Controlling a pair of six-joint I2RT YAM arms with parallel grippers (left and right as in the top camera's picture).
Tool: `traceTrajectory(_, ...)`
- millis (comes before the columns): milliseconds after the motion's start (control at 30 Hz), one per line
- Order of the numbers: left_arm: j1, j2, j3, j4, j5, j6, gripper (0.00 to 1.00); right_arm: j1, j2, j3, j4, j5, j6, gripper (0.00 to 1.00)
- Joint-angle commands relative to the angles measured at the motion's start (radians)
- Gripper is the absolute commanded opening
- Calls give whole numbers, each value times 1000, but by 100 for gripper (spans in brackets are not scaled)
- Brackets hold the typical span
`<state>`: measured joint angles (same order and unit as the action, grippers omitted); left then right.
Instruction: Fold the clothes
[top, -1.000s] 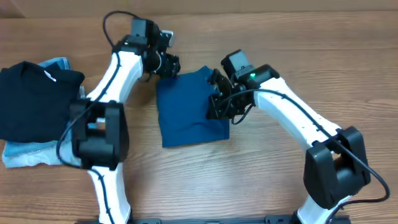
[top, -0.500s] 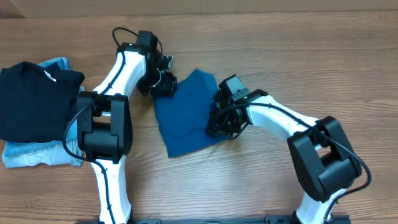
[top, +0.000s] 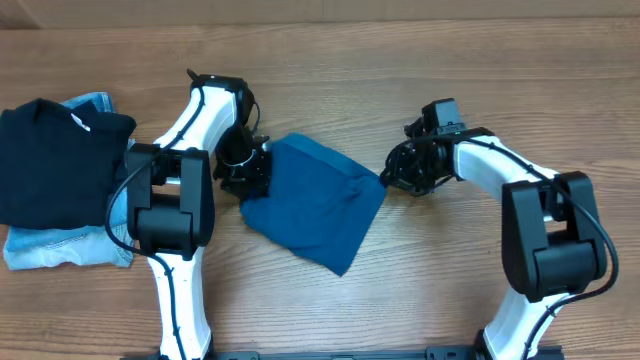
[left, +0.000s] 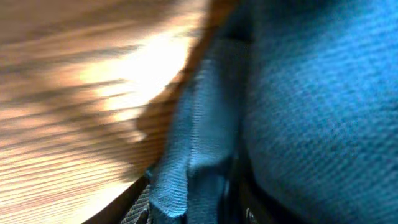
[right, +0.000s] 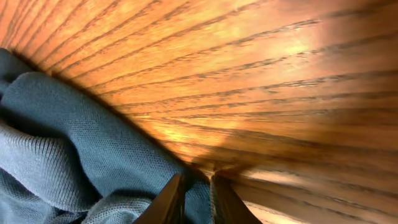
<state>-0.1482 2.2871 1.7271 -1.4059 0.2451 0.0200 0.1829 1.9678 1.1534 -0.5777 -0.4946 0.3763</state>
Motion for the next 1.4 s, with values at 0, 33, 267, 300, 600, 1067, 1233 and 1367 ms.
traceTrajectory(0,2,15,-11,5,176,39,49,44,19,3,-10,21,-34,18)
traceTrajectory(33,2,15,-11,8,196,60,52,46,18,14,-26,21,-37,17)
traceTrajectory(267,40,14,3,21,200,159,60,9,-95,264,-354,118,-124,16)
traceTrajectory(300,58,14,9,28,180,154,60,9,-118,309,-403,147,-127,16)
traceTrajectory(600,102,14,24,123,381,377,64,174,-140,305,-541,147,-151,16)
traceTrajectory(1067,135,14,24,153,469,473,39,261,39,187,-508,177,-217,17)
traceTrajectory(1233,217,4,25,107,546,430,29,260,45,187,-460,188,-217,17)
traceTrajectory(1367,274,-8,25,93,702,474,33,260,45,187,-343,263,-222,17)
